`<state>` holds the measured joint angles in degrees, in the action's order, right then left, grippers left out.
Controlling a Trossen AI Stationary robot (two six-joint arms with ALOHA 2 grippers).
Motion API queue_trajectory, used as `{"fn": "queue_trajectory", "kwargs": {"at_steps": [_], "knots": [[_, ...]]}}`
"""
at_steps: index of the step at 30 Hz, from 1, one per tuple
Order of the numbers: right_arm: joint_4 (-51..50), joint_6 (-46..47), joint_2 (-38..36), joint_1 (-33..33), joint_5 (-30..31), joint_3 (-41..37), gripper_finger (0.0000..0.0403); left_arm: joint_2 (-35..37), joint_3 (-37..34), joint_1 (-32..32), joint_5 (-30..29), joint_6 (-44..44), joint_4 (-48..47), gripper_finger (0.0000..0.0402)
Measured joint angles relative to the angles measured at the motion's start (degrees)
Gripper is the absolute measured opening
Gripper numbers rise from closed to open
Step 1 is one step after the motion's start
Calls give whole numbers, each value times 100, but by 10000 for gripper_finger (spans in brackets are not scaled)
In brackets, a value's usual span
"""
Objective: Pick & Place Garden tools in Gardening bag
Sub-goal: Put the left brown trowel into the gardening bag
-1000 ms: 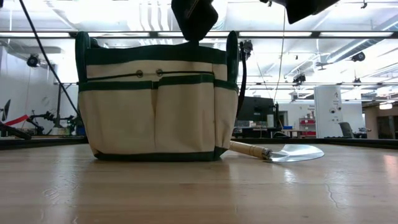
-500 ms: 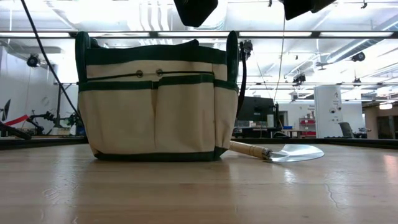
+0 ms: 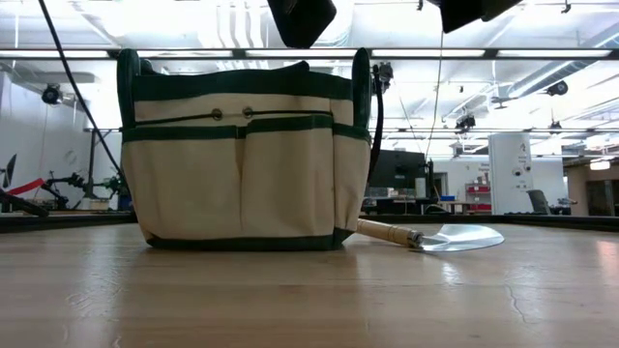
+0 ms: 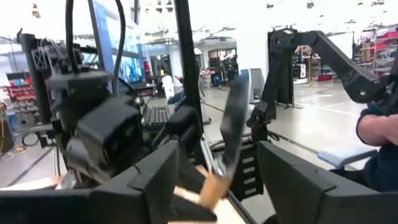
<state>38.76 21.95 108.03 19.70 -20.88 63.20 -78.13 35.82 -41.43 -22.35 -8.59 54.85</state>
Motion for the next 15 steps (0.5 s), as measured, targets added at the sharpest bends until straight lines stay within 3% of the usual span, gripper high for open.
{"fn": "queue_trajectory", "kwargs": {"at_steps": [4, 7, 15], "knots": [[-43, -2, 0, -3, 6, 0, 68, -5, 76, 14, -2, -40, -9, 238], [-49, -4, 0, -4, 32, 0, 68, -31, 66, 42, -2, -37, -85, 226], [-98, 16, 0, -11, 159, -48, 68, -37, 86, 85, 0, -99, -48, 114]]}}
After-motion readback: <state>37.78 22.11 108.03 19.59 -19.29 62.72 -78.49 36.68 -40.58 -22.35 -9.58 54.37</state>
